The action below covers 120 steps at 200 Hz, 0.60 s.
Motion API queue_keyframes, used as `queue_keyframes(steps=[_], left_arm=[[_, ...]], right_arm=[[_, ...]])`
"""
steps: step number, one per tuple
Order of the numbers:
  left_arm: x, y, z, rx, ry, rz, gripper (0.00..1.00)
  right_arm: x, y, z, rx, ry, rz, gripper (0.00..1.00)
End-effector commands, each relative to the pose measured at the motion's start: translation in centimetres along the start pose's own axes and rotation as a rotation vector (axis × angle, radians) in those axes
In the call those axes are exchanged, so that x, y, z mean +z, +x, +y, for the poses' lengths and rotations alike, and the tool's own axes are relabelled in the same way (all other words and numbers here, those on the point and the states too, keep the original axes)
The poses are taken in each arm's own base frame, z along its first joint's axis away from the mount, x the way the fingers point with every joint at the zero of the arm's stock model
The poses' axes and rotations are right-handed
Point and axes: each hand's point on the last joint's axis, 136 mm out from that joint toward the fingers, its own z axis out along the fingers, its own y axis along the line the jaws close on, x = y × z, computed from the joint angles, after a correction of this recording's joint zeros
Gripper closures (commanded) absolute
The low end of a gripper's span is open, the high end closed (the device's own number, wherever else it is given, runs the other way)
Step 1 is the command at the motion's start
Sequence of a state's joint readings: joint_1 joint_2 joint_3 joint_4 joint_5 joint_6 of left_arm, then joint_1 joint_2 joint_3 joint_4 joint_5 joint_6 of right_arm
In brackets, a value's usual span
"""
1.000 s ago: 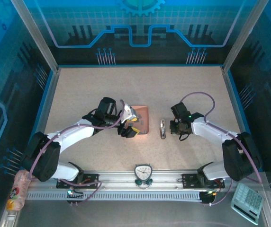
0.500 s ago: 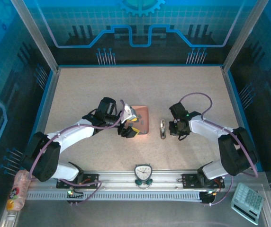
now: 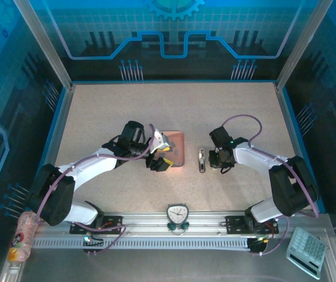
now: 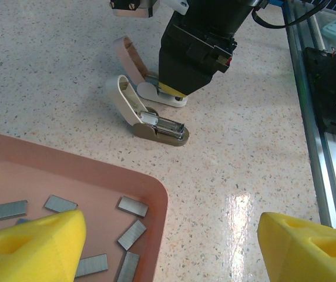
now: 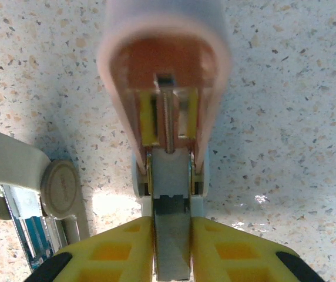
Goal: Load the staples into the stapler
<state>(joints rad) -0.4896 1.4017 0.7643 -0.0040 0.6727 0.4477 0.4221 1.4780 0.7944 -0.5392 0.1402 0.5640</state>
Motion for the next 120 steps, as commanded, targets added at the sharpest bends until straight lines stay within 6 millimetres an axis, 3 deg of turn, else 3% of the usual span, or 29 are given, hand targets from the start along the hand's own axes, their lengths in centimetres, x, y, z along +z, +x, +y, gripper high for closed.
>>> queue_keyframes(steps=[1, 53, 120], left_arm=[[0.22, -0.61, -0.18, 0.025, 0.015, 0.004, 0.22], [0.20, -0.61, -0.14, 0.027, 0.013, 0.004, 0.22], [0.20, -0.55, -0.12, 0.027, 0.012, 0.006, 0.22]], right_arm=[[-0.43, -0.55, 0.12, 0.004, -0.007, 0.005, 0.76], [-0.78, -0.88, 0.07, 0.004, -0.005, -0.010, 0.71], [-0.55, -0.94, 0.05, 0.001, 0.001, -0.005, 0.73]])
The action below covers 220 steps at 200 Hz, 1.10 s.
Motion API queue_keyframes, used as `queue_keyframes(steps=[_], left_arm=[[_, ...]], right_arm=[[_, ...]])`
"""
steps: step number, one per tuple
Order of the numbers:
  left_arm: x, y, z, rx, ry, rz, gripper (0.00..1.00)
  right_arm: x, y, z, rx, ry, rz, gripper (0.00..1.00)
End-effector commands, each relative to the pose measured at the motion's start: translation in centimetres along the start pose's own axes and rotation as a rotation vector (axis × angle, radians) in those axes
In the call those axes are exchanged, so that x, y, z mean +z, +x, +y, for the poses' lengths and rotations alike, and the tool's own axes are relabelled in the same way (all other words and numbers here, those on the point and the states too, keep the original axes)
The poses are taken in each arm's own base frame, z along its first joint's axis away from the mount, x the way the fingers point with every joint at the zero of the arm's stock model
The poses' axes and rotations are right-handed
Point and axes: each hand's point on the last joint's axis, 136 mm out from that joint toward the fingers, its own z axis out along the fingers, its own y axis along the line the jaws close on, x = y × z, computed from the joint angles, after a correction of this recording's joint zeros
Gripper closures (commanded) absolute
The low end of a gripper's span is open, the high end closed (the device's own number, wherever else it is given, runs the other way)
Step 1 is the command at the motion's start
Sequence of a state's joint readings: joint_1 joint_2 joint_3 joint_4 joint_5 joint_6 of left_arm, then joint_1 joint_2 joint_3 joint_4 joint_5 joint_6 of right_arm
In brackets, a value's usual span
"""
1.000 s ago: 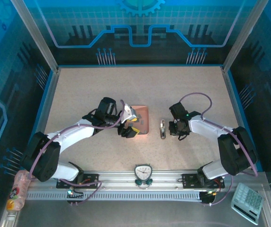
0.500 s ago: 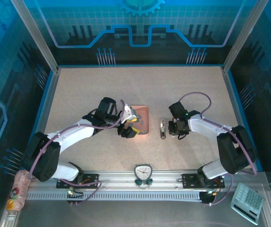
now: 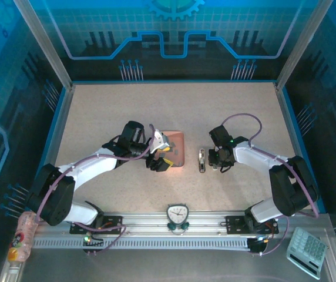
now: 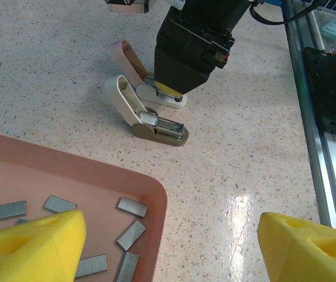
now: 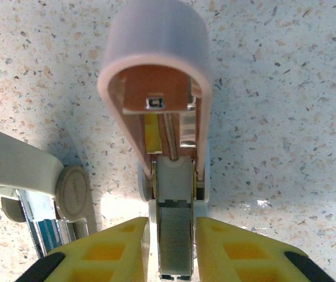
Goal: Load the staples into the stapler
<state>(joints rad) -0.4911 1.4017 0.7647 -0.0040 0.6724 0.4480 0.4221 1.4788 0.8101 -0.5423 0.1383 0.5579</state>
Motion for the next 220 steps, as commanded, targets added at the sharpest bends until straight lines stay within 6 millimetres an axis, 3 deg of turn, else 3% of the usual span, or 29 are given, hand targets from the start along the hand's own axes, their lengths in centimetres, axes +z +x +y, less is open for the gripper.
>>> queue_keyframes(steps=[1, 110, 157, 220], left_arm=[[0.2, -0.5, -0.1, 0.026, 0.011, 0.006, 0.22], [0.3, -0.3, 0.0, 0.022, 0.011, 0.014, 0.22], [0.3, -0.3, 0.0, 0.023, 0.012, 0.014, 0.22], [0.3, -0.4, 0.0, 0.023, 0.012, 0.014, 0.22]], right_arm=[[-0.3, -0.5, -0.2, 0.006, 0.009, 0.004, 0.73], [0.1, -0.3, -0.3, 0.001, 0.022, 0.023, 0.75], [-0.8, -0.8, -0.2, 0.000, 0.013, -0.004, 0.81], [-1.3, -0.5, -0.3, -0.004, 0.016, 0.020, 0.80]])
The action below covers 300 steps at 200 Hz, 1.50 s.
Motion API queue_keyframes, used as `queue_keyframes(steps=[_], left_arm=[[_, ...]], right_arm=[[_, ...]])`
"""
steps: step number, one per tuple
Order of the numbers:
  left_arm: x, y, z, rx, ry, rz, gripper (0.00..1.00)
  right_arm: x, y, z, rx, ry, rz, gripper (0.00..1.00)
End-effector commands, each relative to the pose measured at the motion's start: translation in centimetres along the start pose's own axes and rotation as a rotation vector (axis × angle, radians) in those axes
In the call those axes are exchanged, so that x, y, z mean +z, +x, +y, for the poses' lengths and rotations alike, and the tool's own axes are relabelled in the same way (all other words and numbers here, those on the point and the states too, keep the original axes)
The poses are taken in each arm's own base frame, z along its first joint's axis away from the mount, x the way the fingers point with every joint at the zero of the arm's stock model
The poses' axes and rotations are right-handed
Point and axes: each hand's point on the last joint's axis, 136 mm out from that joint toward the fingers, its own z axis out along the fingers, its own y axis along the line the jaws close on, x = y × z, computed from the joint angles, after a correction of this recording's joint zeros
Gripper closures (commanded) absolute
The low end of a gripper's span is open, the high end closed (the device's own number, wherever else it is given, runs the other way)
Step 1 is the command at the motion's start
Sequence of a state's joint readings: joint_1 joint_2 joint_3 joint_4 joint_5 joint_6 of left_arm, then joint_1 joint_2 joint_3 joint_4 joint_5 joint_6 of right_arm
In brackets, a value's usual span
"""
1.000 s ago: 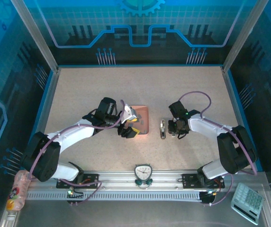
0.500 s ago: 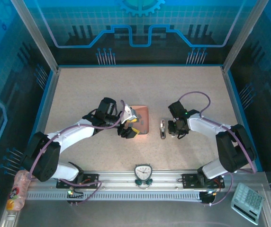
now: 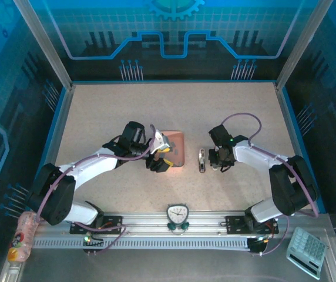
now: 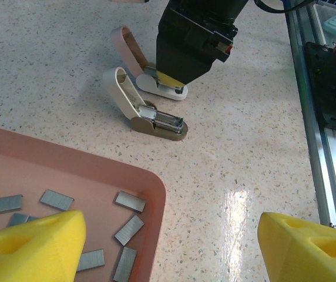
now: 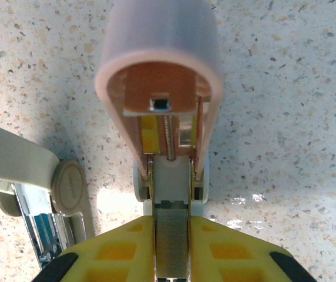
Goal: Load the staples into the stapler
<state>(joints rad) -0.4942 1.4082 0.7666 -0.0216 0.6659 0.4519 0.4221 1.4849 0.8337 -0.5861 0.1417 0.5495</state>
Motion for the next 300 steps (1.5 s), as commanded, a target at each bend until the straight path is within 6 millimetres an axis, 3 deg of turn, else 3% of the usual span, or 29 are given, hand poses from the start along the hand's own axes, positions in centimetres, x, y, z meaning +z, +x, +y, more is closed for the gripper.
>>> queue_keyframes(steps=[1, 86, 141, 147, 170, 249, 300], left_arm=[[0.1, -0.8, 0.0, 0.033, 0.010, -0.004, 0.22], [0.1, -0.8, 0.0, 0.034, 0.010, -0.004, 0.22], [0.2, -0.8, -0.1, 0.035, 0.012, -0.002, 0.22], [0.2, -0.8, -0.1, 0.036, 0.012, -0.003, 0.22], [0.2, -0.8, -0.1, 0.035, 0.012, -0.003, 0.22], [0.1, -0.9, -0.1, 0.037, 0.012, -0.003, 0.22], [0.1, -0.8, -0.1, 0.036, 0.013, -0.001, 0.22]], right_arm=[[-0.9, -0.6, -0.1, 0.006, 0.001, 0.000, 0.80], [0.3, 0.3, -0.1, 0.009, 0.006, 0.060, 0.79], [0.2, 0.6, -0.2, 0.007, 0.009, 0.072, 0.75], [-0.4, -0.4, 0.3, 0.007, -0.002, 0.046, 0.75], [-0.6, -0.5, 0.2, 0.006, 0.002, 0.044, 0.75], [0.0, 0.1, 0.1, 0.012, 0.021, 0.088, 0.71], [0.4, 0.3, 0.2, 0.014, 0.021, 0.110, 0.75]])
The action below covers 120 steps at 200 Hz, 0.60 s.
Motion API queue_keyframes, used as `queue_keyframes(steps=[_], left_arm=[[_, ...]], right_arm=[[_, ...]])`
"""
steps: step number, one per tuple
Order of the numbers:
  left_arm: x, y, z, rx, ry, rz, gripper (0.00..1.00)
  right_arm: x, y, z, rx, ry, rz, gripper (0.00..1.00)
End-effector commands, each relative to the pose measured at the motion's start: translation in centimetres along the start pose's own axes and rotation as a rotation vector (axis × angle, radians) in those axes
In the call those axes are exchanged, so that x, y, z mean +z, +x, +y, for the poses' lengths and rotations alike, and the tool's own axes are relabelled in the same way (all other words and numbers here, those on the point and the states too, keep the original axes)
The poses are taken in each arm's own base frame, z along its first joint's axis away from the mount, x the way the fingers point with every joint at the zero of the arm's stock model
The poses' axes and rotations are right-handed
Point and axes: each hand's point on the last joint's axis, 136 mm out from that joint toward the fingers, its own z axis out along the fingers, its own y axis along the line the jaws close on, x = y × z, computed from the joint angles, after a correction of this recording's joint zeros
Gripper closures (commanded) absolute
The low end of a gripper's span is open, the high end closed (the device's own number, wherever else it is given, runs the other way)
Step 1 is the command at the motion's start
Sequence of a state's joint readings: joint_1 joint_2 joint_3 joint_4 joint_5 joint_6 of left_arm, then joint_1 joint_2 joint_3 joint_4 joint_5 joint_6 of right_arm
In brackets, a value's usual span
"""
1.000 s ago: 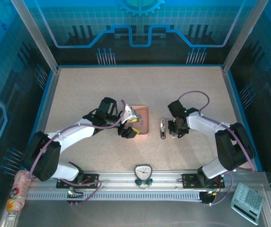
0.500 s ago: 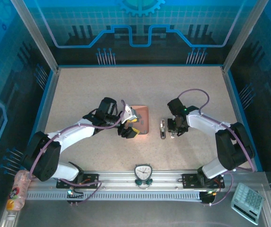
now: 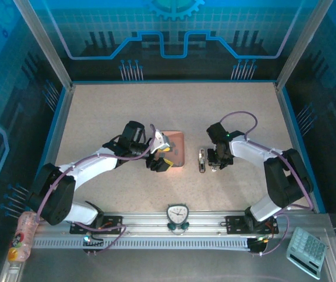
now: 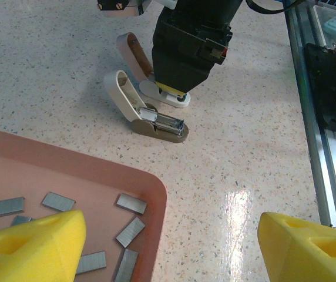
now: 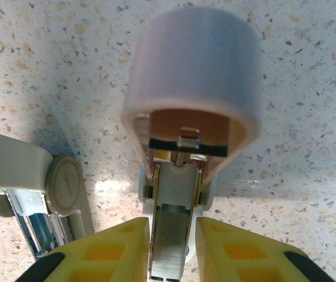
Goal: Load the staples into the stapler
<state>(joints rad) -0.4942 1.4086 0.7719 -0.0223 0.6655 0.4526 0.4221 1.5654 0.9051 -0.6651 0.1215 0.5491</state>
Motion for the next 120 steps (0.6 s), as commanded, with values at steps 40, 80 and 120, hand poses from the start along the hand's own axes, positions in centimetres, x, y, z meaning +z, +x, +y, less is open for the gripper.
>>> queue_keyframes(steps=[40, 80, 120], left_arm=[[0.2, -0.6, -0.1, 0.034, 0.012, 0.001, 0.22], [0.1, -0.6, -0.2, 0.035, 0.012, 0.001, 0.22], [0.2, -0.6, -0.2, 0.035, 0.014, 0.001, 0.22]], right_arm=[[-0.3, 0.0, 0.0, 0.018, -0.004, 0.025, 0.81], [-1.1, -0.3, 0.0, 0.025, -0.011, 0.000, 0.83], [-2.2, -0.4, -0.2, 0.030, -0.016, -0.031, 0.84]])
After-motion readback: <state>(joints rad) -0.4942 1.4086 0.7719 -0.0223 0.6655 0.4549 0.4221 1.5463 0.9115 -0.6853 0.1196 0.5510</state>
